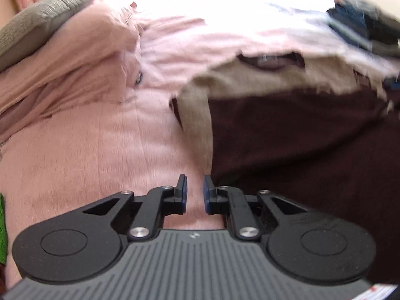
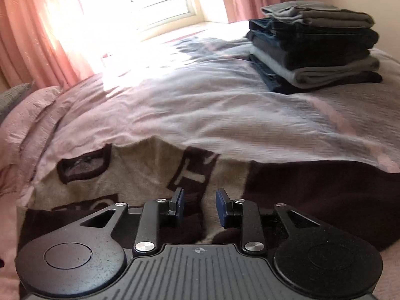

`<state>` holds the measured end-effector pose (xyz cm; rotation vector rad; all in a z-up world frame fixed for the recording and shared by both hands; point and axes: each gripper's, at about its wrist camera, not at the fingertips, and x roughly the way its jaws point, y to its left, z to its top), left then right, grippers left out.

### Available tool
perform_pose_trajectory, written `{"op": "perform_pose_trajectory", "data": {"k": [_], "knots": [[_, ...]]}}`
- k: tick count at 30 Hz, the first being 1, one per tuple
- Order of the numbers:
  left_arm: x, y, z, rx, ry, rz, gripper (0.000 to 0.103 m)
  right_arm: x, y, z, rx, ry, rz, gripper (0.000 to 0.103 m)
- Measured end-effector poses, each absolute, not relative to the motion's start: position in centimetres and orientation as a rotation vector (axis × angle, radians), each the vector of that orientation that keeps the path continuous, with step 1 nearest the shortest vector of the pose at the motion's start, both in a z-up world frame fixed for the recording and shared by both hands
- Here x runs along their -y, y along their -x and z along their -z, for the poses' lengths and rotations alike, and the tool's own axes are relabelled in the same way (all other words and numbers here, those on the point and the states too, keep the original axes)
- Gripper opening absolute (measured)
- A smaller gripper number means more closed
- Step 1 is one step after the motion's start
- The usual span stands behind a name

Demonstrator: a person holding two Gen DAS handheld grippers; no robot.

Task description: Fold large clothes

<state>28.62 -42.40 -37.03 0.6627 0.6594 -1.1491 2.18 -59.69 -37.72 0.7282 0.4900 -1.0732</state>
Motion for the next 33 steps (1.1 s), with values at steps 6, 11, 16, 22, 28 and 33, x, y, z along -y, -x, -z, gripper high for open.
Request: {"op": "perform_pose_trajectory", "data": {"k": [6,11,16,22,28,33], "knots": [[49.5,-27.6,39.5,-0.704,-0.666,1.161,0.018,60.7,-4.5,41.6,-0.600,-0.770,0.976,0.025],[50.1,-28.4,41.3,-0.837,-0.623,1.056,0.018,59.0,3.5,38.9,-0.421,-0.966,1.024,0.031],[47.7,-27.1,38.2,-0.852,-0.568,1.070,0.025,55.1,17.7,38.9,-0.216,-1.193,1.265,0.035],[46.2,-26.1,37.5,-0.942,-0.494,1.040,0.025,51.9,29.3,42.3,0.177,-1.436,1.506,0.036],[45.6,-26.3,37.6,-1.015,-0.428,0.997,0.025,54.0,31.6,45.6,0.415,-1.503,1.456,0.032],[44.4,-26.5,36.6,-1.011,-0.401,0.988,0.025,55.7,29.0,41.2,0.313,-1.321,1.564,0.003]]}}
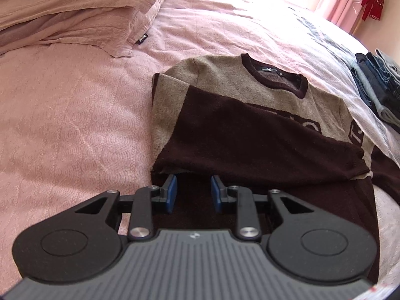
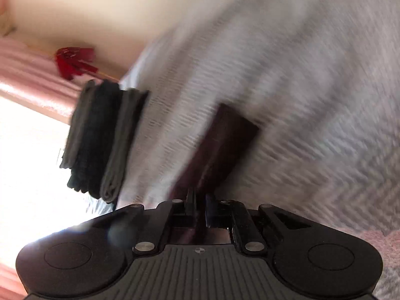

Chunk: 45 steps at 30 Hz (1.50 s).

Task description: Fold large clothes

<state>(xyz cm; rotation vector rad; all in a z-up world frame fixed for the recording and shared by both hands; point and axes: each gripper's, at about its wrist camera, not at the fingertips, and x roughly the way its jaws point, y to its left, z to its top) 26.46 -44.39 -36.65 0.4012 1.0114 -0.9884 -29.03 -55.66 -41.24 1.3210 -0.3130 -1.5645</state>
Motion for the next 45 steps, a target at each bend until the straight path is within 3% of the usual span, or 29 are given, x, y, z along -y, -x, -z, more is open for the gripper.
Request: {"op": "perform_pose_trajectory", "data": {"k": [5,10,12,14,15,22,27,36,40,45], "knots": [[42.2,-27.0,36.2,-1.027,-0.353,0.978,0.025,57.3,16.0,29.6,-0.031,-0.767,1.477,0.003],[39.8,-27.7,36.2,-1.064,-0.285,0.961,0.025,52.5,-2.8,22.6,-0.195,-0.347,0.993,0.003],[38.8,-28.1,36.2,-1.073,-0.263,0.948,0.025,49.3,-9.2,22.6,-0.262,-0.266,0.767,0.014],[37.9,-28.6,36.3,-1.090,-0.237,0.932,0.025,46.7,-14.6,24.9,-0.414,-0.213,0.627,0.068],[37.6,-28.9,36.4,-1.100,-0.228,0.924,0.025,45.7,-16.4,26.6,-0.493,-0.196,0.608,0.070],[38.2,-29.5,37.0,-1.118,-0.191,0.983,0.025,47.4,-13.8,35.3,-0.849,-0.203,0.728,0.070],[42.5,-30.4,37.5,-1.118,-0.131,1.037,0.025,50.7,-8.1,37.6,-0.917,-0.172,0.891,0.070],[50.0,-31.8,41.1,-1.108,-0.301,1.007,0.028,54.2,-4.8,39.5,-0.926,-0.119,0.986,0.070],[50.0,-31.4,40.6,-1.037,-0.349,1.013,0.000,53.8,-5.4,40.4,-0.924,-0.038,0.967,0.070],[48.8,-31.8,38.4,-0.961,-0.326,1.018,0.000,54.4,-6.3,41.3,-0.926,0.039,0.974,0.070]]}}
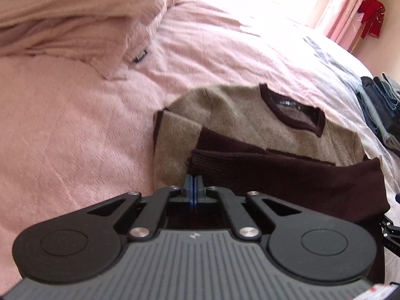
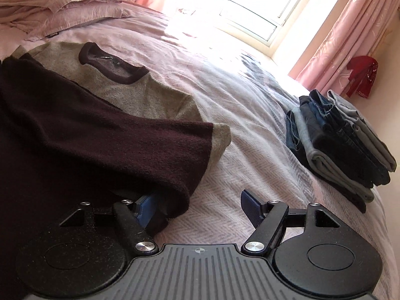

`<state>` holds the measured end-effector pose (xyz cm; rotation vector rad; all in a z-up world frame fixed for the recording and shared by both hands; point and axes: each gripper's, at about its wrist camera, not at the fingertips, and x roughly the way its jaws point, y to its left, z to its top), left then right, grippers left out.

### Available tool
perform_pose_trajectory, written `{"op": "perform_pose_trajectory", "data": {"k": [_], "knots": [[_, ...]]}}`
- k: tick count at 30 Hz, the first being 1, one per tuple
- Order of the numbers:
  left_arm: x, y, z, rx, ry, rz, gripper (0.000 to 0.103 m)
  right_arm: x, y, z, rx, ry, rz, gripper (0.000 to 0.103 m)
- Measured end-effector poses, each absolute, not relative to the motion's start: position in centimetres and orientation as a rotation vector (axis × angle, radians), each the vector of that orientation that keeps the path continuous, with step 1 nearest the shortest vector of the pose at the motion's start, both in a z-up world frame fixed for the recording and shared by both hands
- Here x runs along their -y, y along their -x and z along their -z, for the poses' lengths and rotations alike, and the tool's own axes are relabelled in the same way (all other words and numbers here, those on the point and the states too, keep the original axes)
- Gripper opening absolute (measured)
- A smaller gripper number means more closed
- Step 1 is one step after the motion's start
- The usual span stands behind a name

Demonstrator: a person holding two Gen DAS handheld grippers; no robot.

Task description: Fold large clothes

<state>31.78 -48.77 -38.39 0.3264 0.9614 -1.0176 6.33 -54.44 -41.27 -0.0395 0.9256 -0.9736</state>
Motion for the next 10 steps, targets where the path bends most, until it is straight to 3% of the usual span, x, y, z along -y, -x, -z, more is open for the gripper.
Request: {"op": "perform_pose_trajectory", "data": {"k": [3,7,10], "knots": [[47.7,-31.7,37.5,-0.896,-0.351,1.009,0.000,54.2,-6.4,41.3,-0.926,0.125,0.965,0.067],[47.4,-31.8,40.6,-0.959,-0.426,0.972,0.000,53.8,-7.2,43.5,-1.053,0.247,0.916,0.063],[47.9,-30.4,41.2,-0.876,-0.520,0.985,0.000,53.4,-7.7,44.0,-1.094,0.300,0.896,0.063]]}}
